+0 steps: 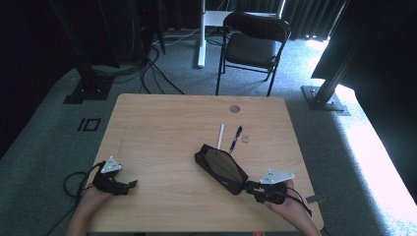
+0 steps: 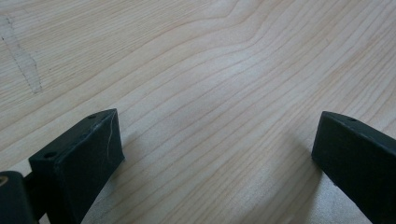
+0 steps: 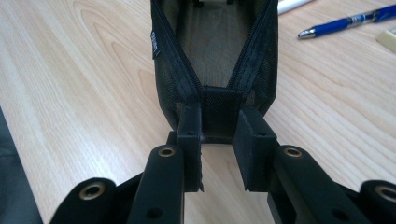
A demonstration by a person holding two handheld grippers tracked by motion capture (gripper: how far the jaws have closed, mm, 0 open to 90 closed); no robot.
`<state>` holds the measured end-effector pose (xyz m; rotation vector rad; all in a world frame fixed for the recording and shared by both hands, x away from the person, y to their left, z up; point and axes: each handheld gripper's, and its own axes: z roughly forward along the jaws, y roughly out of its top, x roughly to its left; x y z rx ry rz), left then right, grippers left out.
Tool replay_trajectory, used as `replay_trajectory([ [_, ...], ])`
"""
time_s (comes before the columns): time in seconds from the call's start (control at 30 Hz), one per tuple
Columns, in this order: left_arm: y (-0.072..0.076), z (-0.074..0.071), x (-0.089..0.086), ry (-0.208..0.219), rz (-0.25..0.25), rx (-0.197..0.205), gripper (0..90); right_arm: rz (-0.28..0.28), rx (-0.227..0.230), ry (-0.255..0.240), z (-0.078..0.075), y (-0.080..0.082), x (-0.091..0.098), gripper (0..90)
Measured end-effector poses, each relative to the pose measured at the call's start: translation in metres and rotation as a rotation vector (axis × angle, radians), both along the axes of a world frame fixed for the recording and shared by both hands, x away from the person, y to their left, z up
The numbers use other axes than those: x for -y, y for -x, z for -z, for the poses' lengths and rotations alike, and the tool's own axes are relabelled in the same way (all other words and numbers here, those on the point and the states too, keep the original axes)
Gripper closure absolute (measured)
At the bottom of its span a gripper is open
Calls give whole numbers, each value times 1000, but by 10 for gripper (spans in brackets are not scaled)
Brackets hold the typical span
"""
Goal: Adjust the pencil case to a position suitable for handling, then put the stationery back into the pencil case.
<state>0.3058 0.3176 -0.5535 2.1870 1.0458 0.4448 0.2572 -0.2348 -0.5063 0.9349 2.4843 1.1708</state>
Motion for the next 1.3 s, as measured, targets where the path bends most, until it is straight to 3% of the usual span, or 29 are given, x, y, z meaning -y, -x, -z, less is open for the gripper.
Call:
replay_trajectory([
  [0.2,0,0,0,0,0,0,21,8,6,-5,-1,5,8,714],
  [0.4,0,0,0,0,0,0,21,49,31,-52,-11,7,19,589],
  [0.6,0,0,0,0,0,0,21,127,65,-106,-18,1,37,486],
  [0.73,0,0,0,-1,0,0,21,197,79,-141,-19,-11,47,418],
  [1.13,0,0,0,-1,0,-1,21,323,99,-89,-8,-68,50,357],
  [1.3,0,0,0,-2,0,-1,21,341,75,-68,-1,-92,45,357],
])
